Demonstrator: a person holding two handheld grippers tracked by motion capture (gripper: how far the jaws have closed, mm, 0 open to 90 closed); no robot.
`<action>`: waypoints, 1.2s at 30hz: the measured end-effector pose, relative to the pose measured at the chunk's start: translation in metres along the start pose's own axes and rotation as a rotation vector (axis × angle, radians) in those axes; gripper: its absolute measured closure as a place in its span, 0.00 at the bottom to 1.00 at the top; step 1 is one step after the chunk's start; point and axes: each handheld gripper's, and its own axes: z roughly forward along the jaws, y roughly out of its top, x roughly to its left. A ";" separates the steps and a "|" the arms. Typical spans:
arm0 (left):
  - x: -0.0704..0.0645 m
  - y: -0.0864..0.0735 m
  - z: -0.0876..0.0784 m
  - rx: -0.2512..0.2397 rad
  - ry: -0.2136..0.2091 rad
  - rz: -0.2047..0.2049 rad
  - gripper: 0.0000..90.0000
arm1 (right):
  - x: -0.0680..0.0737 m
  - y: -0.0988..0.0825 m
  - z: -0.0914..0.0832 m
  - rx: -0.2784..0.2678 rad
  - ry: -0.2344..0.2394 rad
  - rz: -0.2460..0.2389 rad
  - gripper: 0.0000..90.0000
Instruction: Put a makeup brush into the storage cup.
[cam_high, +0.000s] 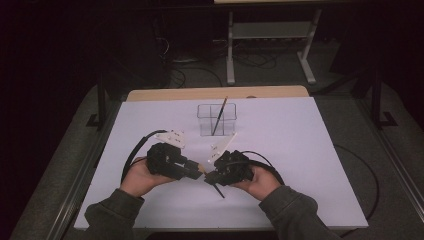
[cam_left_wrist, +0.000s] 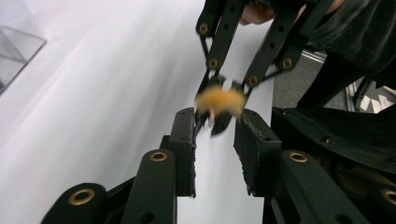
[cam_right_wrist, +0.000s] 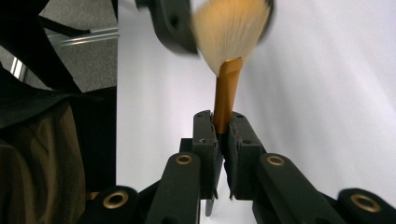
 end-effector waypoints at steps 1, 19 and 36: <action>0.000 -0.002 -0.002 -0.008 0.003 -0.011 0.73 | -0.003 -0.002 -0.002 -0.002 -0.009 0.009 0.92; 0.006 -0.036 -0.005 -0.050 0.056 -0.066 0.68 | -0.034 -0.017 -0.026 -0.066 -0.054 0.125 0.92; 0.011 -0.064 -0.005 -0.075 0.132 -0.112 0.64 | -0.055 -0.020 -0.048 -0.083 -0.090 0.155 0.92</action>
